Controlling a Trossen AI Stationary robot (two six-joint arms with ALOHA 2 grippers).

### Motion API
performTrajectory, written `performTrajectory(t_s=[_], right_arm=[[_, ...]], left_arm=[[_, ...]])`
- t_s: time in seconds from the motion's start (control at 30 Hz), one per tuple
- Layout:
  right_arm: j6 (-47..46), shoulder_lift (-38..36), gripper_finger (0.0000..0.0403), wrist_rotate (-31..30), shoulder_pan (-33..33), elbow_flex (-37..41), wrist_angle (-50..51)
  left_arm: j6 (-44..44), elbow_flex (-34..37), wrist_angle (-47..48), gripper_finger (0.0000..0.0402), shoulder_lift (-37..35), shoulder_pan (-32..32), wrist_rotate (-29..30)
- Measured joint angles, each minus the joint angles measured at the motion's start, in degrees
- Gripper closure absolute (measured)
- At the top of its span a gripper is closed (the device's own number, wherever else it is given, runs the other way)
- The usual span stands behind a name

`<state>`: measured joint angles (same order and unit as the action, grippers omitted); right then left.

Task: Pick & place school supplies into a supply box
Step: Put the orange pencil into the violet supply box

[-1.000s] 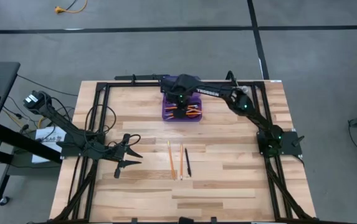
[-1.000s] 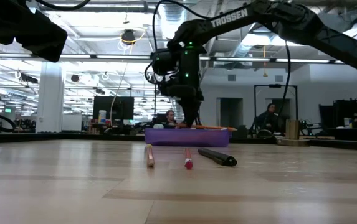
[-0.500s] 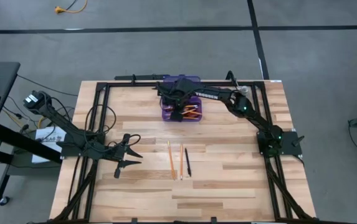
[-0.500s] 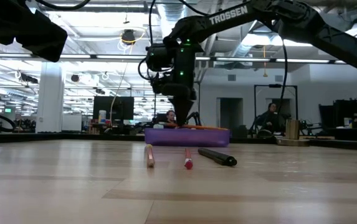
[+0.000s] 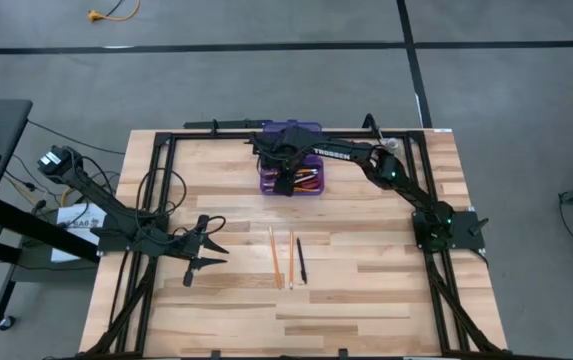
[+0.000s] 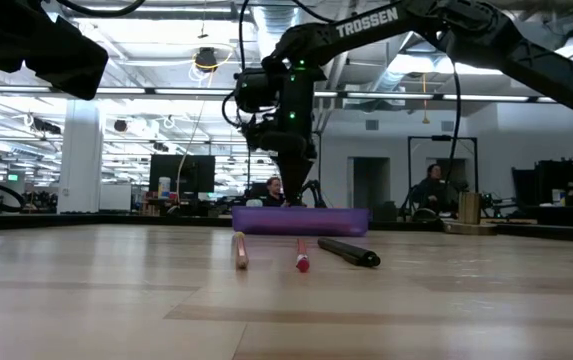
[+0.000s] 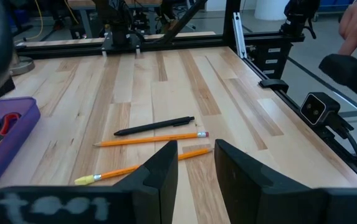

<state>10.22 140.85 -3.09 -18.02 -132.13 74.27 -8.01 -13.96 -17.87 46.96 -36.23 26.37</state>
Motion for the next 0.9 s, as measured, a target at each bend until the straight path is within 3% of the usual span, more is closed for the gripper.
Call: performTrajectory(t_s=[0.33,0.63,0.77,0.9], right_arm=[[-1.64,-2.41,0.0277,0.06,0.48,-2.14,11.23],[-3.26,-9.55,0.0280,0.04,1.73,-1.06,13.76],[-4.68,-14.84,0.0280,0.13,2.82,3.85,11.95],[-6.97,-23.21,0.0280,0.09,3.90,15.48,5.57]], left_arm=[[-0.02,0.00,-0.07,0.0306,0.00,-0.02,-0.02],[0.11,-0.45,-3.16,0.0306,0.00,0.06,-0.03],[0.11,-1.10,-3.19,0.0306,0.00,1.02,1.15],[-0.36,-1.27,-3.21,0.0306,0.00,3.17,1.70]])
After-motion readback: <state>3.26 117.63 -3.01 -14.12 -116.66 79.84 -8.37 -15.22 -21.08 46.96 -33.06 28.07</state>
